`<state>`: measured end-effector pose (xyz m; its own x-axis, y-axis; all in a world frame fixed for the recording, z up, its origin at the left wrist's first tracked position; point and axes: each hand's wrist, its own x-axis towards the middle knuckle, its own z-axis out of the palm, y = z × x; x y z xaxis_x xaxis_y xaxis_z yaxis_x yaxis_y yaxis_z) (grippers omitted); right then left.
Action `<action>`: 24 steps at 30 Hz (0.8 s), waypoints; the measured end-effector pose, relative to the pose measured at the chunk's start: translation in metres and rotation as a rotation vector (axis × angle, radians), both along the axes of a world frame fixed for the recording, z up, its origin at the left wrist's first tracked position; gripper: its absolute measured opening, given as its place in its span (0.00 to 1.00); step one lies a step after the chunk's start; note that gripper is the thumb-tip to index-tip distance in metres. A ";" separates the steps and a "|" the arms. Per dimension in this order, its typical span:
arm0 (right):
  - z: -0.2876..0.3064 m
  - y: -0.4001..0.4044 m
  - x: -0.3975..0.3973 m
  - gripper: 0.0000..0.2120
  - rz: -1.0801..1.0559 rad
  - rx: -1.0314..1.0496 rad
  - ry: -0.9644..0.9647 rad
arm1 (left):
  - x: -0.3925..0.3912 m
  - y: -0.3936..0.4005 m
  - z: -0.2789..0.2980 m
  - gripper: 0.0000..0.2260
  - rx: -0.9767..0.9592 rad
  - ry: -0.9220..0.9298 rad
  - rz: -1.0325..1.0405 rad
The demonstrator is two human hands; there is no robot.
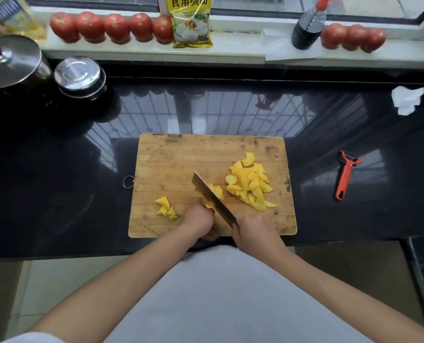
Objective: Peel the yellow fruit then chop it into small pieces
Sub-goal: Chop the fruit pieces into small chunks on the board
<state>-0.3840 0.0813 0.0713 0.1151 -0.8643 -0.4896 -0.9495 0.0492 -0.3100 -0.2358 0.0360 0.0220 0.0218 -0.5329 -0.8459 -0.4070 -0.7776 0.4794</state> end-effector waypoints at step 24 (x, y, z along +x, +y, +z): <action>0.006 0.008 -0.023 0.07 0.121 0.038 0.135 | -0.001 0.001 -0.003 0.14 0.036 0.118 0.079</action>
<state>-0.4071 0.0893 0.0770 0.1484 -0.8286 -0.5399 -0.9819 -0.0587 -0.1799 -0.2371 0.0370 0.0189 -0.0387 -0.5024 -0.8638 -0.2861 -0.8227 0.4913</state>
